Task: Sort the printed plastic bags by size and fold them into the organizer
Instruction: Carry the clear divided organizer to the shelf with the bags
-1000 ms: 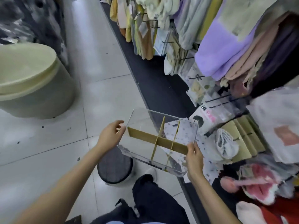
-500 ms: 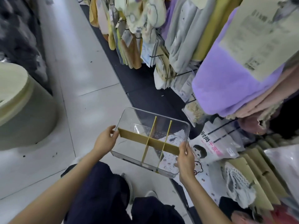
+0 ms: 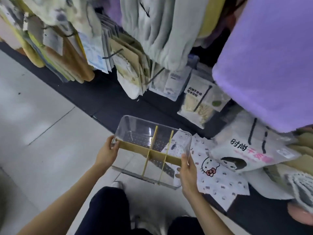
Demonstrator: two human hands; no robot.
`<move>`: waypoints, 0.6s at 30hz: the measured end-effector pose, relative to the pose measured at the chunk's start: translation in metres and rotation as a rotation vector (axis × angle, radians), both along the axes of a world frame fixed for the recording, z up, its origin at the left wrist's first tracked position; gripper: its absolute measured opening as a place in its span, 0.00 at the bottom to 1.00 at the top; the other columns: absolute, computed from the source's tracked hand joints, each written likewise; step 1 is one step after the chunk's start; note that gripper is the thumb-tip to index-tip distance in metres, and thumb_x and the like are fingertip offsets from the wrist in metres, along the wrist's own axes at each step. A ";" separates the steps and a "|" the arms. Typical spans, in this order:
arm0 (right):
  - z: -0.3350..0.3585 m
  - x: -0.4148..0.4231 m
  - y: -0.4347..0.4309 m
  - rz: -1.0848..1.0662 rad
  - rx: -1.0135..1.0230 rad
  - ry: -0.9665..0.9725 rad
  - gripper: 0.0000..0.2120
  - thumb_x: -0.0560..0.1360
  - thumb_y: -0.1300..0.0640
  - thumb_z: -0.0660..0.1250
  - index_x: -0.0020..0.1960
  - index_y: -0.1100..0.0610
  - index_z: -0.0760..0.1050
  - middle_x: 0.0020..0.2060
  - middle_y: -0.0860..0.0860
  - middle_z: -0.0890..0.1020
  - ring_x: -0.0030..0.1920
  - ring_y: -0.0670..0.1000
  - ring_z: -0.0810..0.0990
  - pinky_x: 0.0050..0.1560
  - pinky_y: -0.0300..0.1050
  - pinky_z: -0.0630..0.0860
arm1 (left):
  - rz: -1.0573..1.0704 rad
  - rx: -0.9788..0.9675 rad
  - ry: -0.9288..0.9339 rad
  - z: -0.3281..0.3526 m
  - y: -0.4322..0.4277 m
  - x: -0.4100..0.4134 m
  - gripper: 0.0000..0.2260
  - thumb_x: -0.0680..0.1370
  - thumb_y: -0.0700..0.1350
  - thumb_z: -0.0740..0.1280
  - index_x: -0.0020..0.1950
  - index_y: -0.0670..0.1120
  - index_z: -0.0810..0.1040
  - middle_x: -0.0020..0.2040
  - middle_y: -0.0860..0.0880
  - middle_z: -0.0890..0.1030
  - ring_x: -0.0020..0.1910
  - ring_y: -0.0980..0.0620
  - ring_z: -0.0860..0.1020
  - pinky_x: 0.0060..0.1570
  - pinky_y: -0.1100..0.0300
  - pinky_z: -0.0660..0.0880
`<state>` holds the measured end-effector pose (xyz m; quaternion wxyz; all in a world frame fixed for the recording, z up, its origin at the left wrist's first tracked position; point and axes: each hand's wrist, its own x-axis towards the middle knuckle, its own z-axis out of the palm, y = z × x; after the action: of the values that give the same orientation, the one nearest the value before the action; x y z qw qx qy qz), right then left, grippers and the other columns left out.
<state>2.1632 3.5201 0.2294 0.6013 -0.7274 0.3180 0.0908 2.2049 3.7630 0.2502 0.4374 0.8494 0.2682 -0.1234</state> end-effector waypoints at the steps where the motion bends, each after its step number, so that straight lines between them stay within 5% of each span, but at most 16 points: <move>1: -0.020 0.006 0.003 -0.022 -0.003 0.015 0.46 0.62 0.19 0.53 0.74 0.42 0.60 0.70 0.47 0.70 0.65 0.57 0.74 0.64 0.62 0.71 | -0.021 -0.001 0.000 -0.016 0.004 0.012 0.18 0.82 0.49 0.58 0.71 0.46 0.66 0.63 0.43 0.76 0.63 0.42 0.73 0.59 0.51 0.69; 5: -0.087 0.031 0.008 -0.072 0.001 0.067 0.34 0.72 0.29 0.54 0.74 0.44 0.62 0.66 0.48 0.74 0.62 0.57 0.76 0.63 0.62 0.72 | -0.072 -0.042 -0.014 -0.091 0.008 0.048 0.17 0.82 0.50 0.57 0.70 0.46 0.67 0.63 0.42 0.76 0.61 0.42 0.74 0.59 0.49 0.71; 9: -0.166 0.053 0.002 -0.142 -0.032 0.052 0.25 0.79 0.41 0.54 0.73 0.50 0.64 0.40 0.50 0.78 0.41 0.54 0.78 0.51 0.61 0.79 | -0.076 -0.078 -0.059 -0.173 -0.003 0.074 0.19 0.82 0.49 0.58 0.71 0.45 0.65 0.67 0.45 0.72 0.63 0.45 0.72 0.59 0.54 0.67; 12: -0.226 0.067 -0.002 -0.179 -0.033 0.028 0.25 0.80 0.43 0.55 0.74 0.50 0.63 0.44 0.66 0.76 0.36 0.53 0.73 0.47 0.61 0.78 | -0.075 -0.051 -0.090 -0.230 -0.015 0.091 0.18 0.82 0.49 0.57 0.71 0.48 0.66 0.68 0.47 0.73 0.59 0.48 0.73 0.56 0.56 0.67; 18: -0.329 0.084 -0.014 -0.264 0.053 -0.052 0.25 0.79 0.42 0.55 0.74 0.51 0.64 0.48 0.52 0.78 0.45 0.54 0.77 0.45 0.55 0.81 | -0.118 0.093 -0.127 -0.319 -0.035 0.121 0.19 0.82 0.51 0.55 0.73 0.49 0.64 0.67 0.47 0.74 0.61 0.42 0.74 0.58 0.53 0.68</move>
<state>2.2475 3.5061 -0.0995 0.6352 -0.6650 0.3927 0.0002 2.3254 3.7278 -0.0685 0.4055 0.8893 0.1948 -0.0823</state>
